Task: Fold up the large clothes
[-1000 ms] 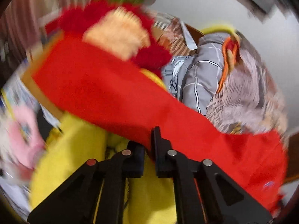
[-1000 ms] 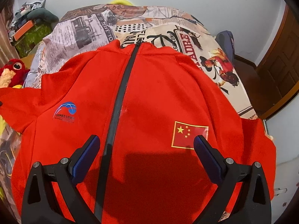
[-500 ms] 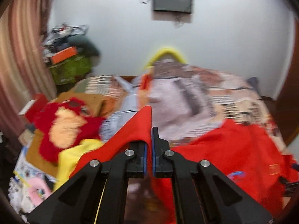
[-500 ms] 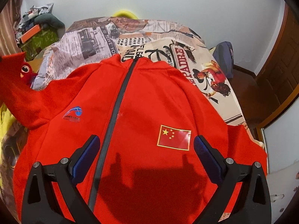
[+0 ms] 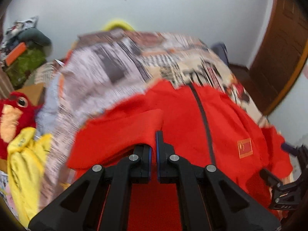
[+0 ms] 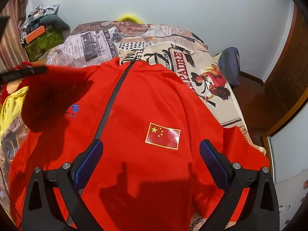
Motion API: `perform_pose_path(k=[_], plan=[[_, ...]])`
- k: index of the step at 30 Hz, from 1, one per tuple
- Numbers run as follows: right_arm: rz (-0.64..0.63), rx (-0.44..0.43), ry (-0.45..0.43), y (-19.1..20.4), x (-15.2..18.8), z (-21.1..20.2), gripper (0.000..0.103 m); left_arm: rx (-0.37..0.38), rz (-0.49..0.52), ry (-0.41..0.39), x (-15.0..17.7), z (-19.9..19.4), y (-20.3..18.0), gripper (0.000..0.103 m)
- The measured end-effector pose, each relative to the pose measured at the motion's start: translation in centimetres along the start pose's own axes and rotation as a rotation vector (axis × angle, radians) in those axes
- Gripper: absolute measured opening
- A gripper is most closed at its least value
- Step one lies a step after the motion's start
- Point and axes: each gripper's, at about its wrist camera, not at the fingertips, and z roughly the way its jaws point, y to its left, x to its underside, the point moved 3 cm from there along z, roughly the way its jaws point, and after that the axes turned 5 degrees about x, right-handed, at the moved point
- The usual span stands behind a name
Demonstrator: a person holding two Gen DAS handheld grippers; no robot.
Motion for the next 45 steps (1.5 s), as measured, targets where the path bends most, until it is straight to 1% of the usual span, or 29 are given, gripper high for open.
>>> perform_pose_path(k=[5,7,8,10,11,12,13,14,15,16,20,22,25,28,30,34,38,45], plan=[[-0.008,0.003,0.025,-0.4,0.8,0.4,0.100,0.025,0.085,0.143,3.7,3.8,-3.5,0.003],[-0.009,0.004,0.033,-0.4,1.1,0.4,0.100,0.006,0.128,0.198,5.5,5.1,-4.3,0.003],[-0.009,0.003,0.037,-0.3,1.1,0.3,0.100,-0.012,0.150,0.220,6.3,5.5,-4.4,0.004],[-0.013,0.000,0.037,-0.2,1.2,0.1,0.100,-0.030,0.170,0.222,7.0,5.3,-4.4,0.008],[-0.018,0.001,0.037,0.0,1.2,-0.1,0.100,-0.027,0.168,0.221,7.1,4.8,-4.2,0.010],[-0.027,0.002,0.035,0.3,1.1,-0.3,0.100,-0.017,0.158,0.228,7.3,4.5,-3.9,0.018],[-0.034,0.002,0.033,0.5,1.2,-0.6,0.100,0.003,0.136,0.240,7.3,3.9,-3.5,0.029],[-0.046,0.002,0.028,0.9,1.0,-0.9,0.100,0.024,0.117,0.247,7.3,3.4,-3.1,0.034],[-0.055,0.002,0.024,1.2,0.9,-1.1,0.100,0.045,0.099,0.241,7.3,2.6,-2.6,0.041],[-0.061,0.002,0.020,1.6,0.7,-1.4,0.100,0.053,0.090,0.229,7.3,1.7,-2.2,0.043],[-0.104,-0.027,-0.016,4.1,-0.5,-2.8,0.100,0.019,0.070,0.152,7.1,-2.3,0.7,0.048],[-0.130,-0.050,-0.031,5.6,-1.2,-3.4,0.100,-0.016,0.053,0.113,6.9,-4.2,2.9,0.052],[-0.177,-0.088,-0.037,8.7,-2.4,-3.7,0.100,-0.082,0.025,0.056,6.9,-6.8,6.7,0.054],[-0.212,-0.136,-0.028,11.8,-3.5,-3.1,0.100,-0.149,0.004,0.022,6.9,-8.8,10.4,0.054],[-0.235,-0.166,-0.018,13.9,-4.1,-2.4,0.100,-0.172,-0.015,0.007,7.2,-9.8,12.7,0.055],[-0.267,-0.222,0.008,17.9,-4.9,-0.7,0.099,-0.215,-0.059,-0.009,7.6,-10.7,16.7,0.058],[-0.307,-0.263,0.050,22.3,-5.5,1.9,0.098,-0.256,-0.101,0.006,8.2,-10.2,20.1,0.058],[-0.387,-0.301,0.108,28.9,-6.3,6.0,0.096,-0.261,-0.165,0.037,9.4,-8.4,24.0,0.058]])
